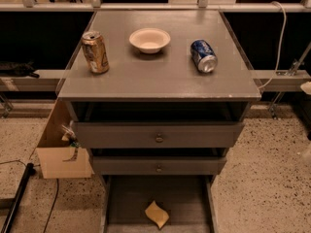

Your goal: Pick sponge from bottom drawer and place on counter

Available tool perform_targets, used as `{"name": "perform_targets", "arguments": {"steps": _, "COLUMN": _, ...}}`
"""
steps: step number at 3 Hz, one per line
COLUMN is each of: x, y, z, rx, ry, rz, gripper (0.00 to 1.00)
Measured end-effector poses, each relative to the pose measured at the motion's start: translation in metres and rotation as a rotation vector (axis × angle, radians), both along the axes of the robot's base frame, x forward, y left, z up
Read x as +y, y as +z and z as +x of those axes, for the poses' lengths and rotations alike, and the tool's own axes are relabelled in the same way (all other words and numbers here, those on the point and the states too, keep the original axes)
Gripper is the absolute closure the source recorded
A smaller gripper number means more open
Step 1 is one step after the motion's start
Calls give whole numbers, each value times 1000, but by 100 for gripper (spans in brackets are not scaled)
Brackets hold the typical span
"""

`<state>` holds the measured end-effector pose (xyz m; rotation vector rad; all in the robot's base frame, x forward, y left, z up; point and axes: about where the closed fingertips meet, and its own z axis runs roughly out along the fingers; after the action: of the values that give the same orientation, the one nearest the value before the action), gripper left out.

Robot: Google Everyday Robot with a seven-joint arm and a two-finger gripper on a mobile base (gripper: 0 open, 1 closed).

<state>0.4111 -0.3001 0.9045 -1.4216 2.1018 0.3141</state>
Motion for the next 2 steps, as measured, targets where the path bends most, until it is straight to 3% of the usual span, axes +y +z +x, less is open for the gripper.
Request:
{"name": "perform_targets", "arguments": {"steps": 1, "x": -1, "y": 6, "z": 2, "rx": -7, "ry": -10, "rz": -8, "gripper": 0}}
{"name": "perform_targets", "arguments": {"steps": 2, "x": 9, "y": -9, "z": 7, "rx": 23, "ry": -30, "rz": 12, "gripper": 0}}
